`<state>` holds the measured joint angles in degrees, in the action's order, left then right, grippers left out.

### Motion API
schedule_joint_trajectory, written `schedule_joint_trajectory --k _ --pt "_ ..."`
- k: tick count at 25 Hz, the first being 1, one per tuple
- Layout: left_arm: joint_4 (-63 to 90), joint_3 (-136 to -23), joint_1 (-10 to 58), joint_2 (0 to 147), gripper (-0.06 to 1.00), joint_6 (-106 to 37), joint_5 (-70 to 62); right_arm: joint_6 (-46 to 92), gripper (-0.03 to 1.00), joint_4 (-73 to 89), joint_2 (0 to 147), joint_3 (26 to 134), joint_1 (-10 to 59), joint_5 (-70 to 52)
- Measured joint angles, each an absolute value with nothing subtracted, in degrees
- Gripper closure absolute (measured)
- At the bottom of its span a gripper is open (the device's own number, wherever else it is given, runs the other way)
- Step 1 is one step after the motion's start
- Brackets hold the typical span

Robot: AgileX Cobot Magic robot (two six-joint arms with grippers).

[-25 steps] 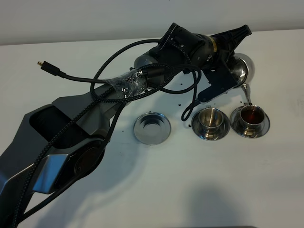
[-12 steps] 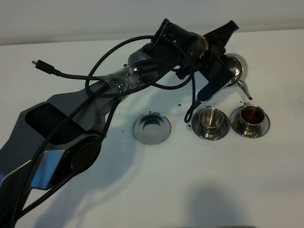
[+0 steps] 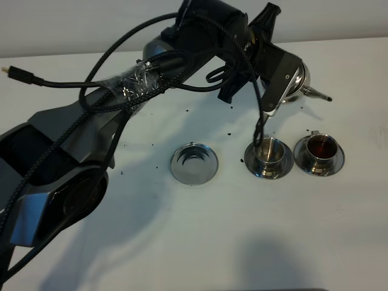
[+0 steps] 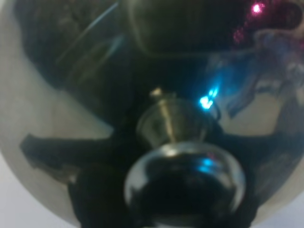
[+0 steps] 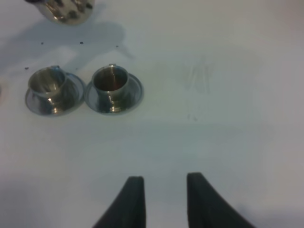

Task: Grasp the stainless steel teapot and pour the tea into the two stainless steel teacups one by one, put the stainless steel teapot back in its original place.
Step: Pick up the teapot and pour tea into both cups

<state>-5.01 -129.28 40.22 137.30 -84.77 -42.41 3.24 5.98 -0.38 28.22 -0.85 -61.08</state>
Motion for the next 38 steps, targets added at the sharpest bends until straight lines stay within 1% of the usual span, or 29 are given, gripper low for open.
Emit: schedule_joint_trajectory --k 7,11,16,22,28,34,38 --pt "-4.87 -129.28 40.08 136.29 0.72 -72.45 -48.88 3.24 0.76 5.98 -0.38 28.22 -0.85 -61.08" --pt "-2.72 -129.28 38.98 136.29 0.72 -68.84 -50.58 3.24 0.76 5.98 -0.38 28.22 -0.85 -61.08" --pt "-1.32 -129.28 37.38 137.36 0.72 -68.37 -51.77 3.24 0.76 5.98 -0.38 28.22 -0.85 -61.08" --pt "-3.16 -129.28 37.26 139.65 0.72 -69.59 -52.51 3.24 0.76 5.98 -0.38 28.22 -0.85 -61.08" --pt "-3.48 -129.28 36.51 139.66 0.72 -68.88 -56.11 3.24 0.76 5.98 -0.38 28.22 -0.85 -61.08" --pt "-3.76 -129.28 35.79 139.59 0.72 -68.71 -56.09 3.24 0.76 5.98 -0.38 28.22 -0.85 -61.08" --pt "-3.34 -129.28 35.84 137.1 0.72 -68.66 -58.91 3.24 0.76 5.98 -0.38 28.22 -0.85 -61.08"
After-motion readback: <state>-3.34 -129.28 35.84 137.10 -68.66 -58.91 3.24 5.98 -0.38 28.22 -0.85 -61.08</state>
